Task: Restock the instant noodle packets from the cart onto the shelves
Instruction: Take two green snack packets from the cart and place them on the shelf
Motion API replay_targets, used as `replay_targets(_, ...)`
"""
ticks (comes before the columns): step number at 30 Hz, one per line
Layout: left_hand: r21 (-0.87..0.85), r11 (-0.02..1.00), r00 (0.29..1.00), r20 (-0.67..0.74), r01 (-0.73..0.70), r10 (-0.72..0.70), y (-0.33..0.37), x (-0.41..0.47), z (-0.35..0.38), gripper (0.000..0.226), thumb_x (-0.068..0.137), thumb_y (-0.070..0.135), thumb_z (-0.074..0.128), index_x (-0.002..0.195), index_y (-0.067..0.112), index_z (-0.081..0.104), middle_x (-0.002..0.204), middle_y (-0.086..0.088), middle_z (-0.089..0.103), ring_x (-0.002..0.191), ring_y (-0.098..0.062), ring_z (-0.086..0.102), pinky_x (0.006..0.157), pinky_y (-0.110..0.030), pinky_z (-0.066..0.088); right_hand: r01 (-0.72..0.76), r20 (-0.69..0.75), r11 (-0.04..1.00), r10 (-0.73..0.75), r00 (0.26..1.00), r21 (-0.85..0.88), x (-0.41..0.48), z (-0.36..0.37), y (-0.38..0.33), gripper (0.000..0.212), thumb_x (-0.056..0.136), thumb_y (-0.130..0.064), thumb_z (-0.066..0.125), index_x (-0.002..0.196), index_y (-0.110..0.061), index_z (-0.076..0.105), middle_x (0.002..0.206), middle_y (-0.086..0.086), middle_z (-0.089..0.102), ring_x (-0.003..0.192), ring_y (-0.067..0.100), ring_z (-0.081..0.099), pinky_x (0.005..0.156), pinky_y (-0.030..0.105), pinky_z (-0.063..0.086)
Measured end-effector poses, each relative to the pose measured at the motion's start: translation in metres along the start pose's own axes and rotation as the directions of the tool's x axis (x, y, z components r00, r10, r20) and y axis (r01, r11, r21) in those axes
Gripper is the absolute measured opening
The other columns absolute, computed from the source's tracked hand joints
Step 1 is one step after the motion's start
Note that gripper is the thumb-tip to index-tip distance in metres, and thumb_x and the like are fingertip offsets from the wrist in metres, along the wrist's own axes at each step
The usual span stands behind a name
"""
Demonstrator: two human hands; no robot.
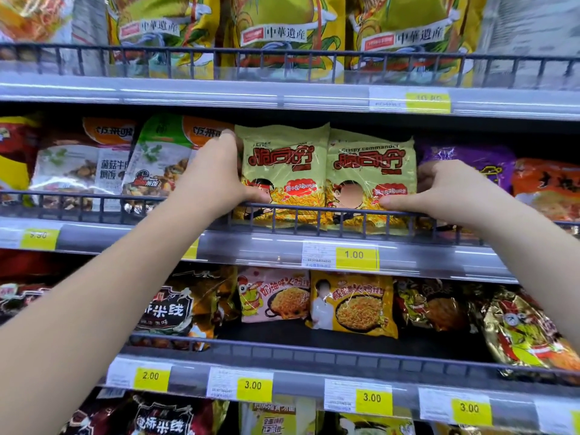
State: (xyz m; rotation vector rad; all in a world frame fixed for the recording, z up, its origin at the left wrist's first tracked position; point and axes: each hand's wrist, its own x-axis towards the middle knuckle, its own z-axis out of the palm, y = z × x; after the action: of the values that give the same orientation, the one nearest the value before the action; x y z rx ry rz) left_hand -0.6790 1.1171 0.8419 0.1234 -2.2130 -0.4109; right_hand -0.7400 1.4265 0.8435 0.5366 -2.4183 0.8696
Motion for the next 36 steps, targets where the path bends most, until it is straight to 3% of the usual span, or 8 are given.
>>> replay_targets(4, -0.003, 1.000, 1.000, -0.020, -0.003, 0.003, 0.000, 0.001, 0.003, 0.109, 0.042, 0.057, 0.095, 0.125, 0.006, 0.047, 0.119, -0.012, 0.062, 0.111, -0.032, 0.060, 0.093, -0.050, 0.055, 0.023, -0.026, 0.999, -0.024, 0.999, -0.039, 0.001, 0.003, 0.002, 0.039, 0.067, -0.061, 0.085, 0.081, -0.032, 0.063, 0.086, -0.012, 0.072, 0.081, 0.008, 0.069, 0.079, 0.035, 0.057)
replay_targets(7, -0.059, 0.998, 0.999, -0.027, 0.031, -0.033, -0.003, -0.001, 0.002, 0.111, 0.043, 0.056, 0.095, 0.129, 0.006, 0.045, 0.121, -0.012, 0.061, 0.112, -0.032, 0.059, 0.094, -0.051, 0.055, -0.004, -0.001, 0.999, 0.004, 1.000, -0.035, 0.000, 0.002, 0.003, 0.049, 0.064, -0.066, 0.084, 0.089, -0.028, 0.067, 0.090, -0.006, 0.077, 0.079, 0.019, 0.075, 0.076, 0.046, 0.064)
replay_targets(12, -0.075, 0.994, 0.985, -0.161, -0.074, 0.062, 0.006, -0.009, 0.005, 0.093, 0.052, 0.058, 0.092, 0.118, 0.010, 0.047, 0.112, -0.007, 0.055, 0.099, -0.024, 0.057, 0.085, -0.042, 0.054, 0.004, 0.018, 0.998, -0.002, 1.000, -0.065, 0.000, -0.001, 0.002, 0.043, 0.068, -0.064, 0.082, 0.087, -0.030, 0.065, 0.089, -0.011, 0.075, 0.075, 0.016, 0.074, 0.071, 0.041, 0.064)
replay_targets(15, -0.030, 0.988, 0.989, -0.028, -0.149, 0.149, 0.026, -0.009, 0.006, 0.068, 0.055, 0.057, 0.091, 0.095, 0.018, 0.052, 0.086, 0.008, 0.054, 0.077, -0.009, 0.051, 0.063, -0.023, 0.042, -0.003, 0.034, 0.998, 0.006, 0.999, -0.069, 0.002, -0.003, 0.001, 0.047, 0.067, -0.065, 0.083, 0.091, -0.027, 0.067, 0.088, -0.009, 0.074, 0.079, 0.016, 0.073, 0.069, 0.037, 0.063)
replay_targets(20, 0.070, 0.982, 0.981, 0.094, -0.177, 0.170, 0.027, 0.007, 0.010, 0.058, 0.052, 0.055, 0.092, 0.080, 0.024, 0.052, 0.076, 0.011, 0.054, 0.076, -0.015, 0.053, 0.075, -0.038, 0.054, 0.016, 0.016, 0.996, -0.015, 1.000, -0.084, 0.004, -0.003, 0.000, 0.051, 0.063, -0.066, 0.084, 0.091, -0.026, 0.069, 0.089, -0.005, 0.076, 0.084, 0.018, 0.072, 0.080, 0.040, 0.061)
replay_targets(27, 0.052, 0.983, 0.983, 0.055, -0.179, 0.176, 0.026, 0.008, 0.015, 0.058, 0.052, 0.056, 0.092, 0.077, 0.023, 0.052, 0.075, 0.009, 0.055, 0.074, -0.015, 0.055, 0.069, -0.035, 0.052, 0.014, -0.030, 0.999, -0.015, 0.999, -0.033, 0.001, 0.000, -0.004, 0.046, 0.066, -0.058, 0.087, 0.093, -0.027, 0.068, 0.097, 0.000, 0.075, 0.096, 0.020, 0.068, 0.085, 0.037, 0.056)
replay_targets(33, -0.038, 0.984, 0.984, 0.033, -0.175, 0.177, 0.019, -0.003, 0.012, 0.049, 0.060, 0.050, 0.091, 0.072, 0.021, 0.053, 0.069, 0.006, 0.056, 0.063, -0.007, 0.049, 0.055, -0.021, 0.036, -0.012, 0.035, 0.997, 0.015, 0.999, -0.077, 0.000, -0.005, -0.006, 0.040, 0.067, -0.061, 0.086, 0.078, -0.030, 0.063, 0.094, -0.002, 0.076, 0.089, 0.018, 0.072, 0.082, 0.041, 0.061)
replay_targets(36, -0.097, 0.981, 0.986, -0.025, -0.168, 0.166, 0.016, -0.011, 0.007, 0.047, 0.063, 0.045, 0.092, 0.074, 0.017, 0.056, 0.068, 0.005, 0.056, 0.061, -0.005, 0.048, 0.050, -0.010, 0.034, -0.019, 0.021, 0.993, 0.022, 1.000, -0.119, -0.001, -0.006, -0.002, 0.060, 0.060, -0.074, 0.080, 0.091, -0.025, 0.070, 0.090, -0.004, 0.077, 0.087, 0.019, 0.073, 0.085, 0.041, 0.060)
